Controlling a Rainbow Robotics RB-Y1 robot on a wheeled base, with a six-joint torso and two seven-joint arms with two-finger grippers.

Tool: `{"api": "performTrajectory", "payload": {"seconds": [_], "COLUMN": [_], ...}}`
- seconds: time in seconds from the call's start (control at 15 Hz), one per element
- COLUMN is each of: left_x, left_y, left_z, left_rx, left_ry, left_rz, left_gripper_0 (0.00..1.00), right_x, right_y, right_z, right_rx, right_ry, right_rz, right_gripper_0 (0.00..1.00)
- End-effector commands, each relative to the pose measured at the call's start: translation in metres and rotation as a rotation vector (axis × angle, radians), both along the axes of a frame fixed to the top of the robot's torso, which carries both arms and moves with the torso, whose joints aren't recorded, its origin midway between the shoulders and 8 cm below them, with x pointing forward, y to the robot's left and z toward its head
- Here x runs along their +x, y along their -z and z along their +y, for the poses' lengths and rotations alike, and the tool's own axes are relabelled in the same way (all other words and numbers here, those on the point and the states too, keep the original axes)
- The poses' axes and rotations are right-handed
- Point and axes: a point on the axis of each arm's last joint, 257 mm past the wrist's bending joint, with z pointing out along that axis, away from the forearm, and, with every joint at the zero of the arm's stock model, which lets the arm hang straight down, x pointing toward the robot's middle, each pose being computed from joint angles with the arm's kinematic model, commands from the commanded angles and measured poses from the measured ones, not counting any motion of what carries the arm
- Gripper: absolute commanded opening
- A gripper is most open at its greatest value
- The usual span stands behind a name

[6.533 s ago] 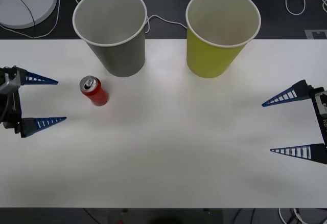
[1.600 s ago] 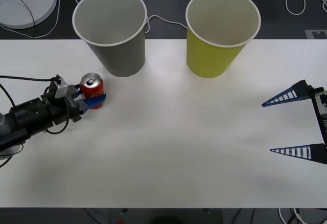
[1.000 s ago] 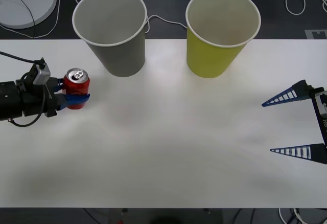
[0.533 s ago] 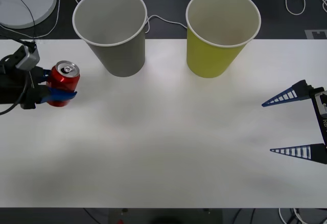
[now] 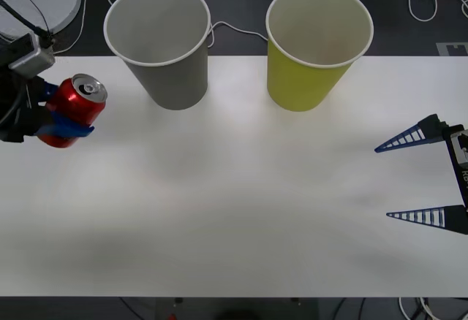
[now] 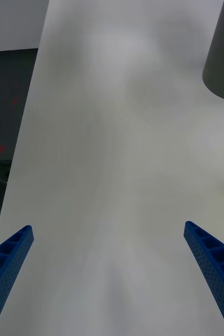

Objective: Put the can into the green bin and the plastic bottle into the gray bin

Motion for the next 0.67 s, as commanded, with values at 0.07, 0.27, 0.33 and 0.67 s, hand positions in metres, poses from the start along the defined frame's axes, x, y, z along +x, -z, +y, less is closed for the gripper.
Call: {"api": "performTrajectory", "payload": {"seconds": [0.07,0.27,0.33,0.67], "left_x": [-0.007,-0.006,-0.004,0.020], "left_y": [-0.026,-0.046,-0.052,-0.093], "left_z": [-0.014,-0.043,-0.054,-0.122], "left_rx": [0.025,0.044,0.056,0.114], "left_ry": [-0.013,-0.004,0.000,0.035], "left_rz": [0.022,0.023,0.026,0.006], "left_gripper_0": [0.00,0.00,0.00,0.00], "right_x": [0.000,0.000,0.000,0.000], "right_y": [0.000,0.000,0.000,0.000], "right_z": [0.000,0.000,0.000,0.000], "right_rx": [0.000,0.000,0.000,0.000], "right_ry": [0.000,0.000,0.000,0.000], "right_rz": [0.000,0.000,0.000,0.000], "right_gripper_0": [1.00,1.00,1.00,1.00]}}
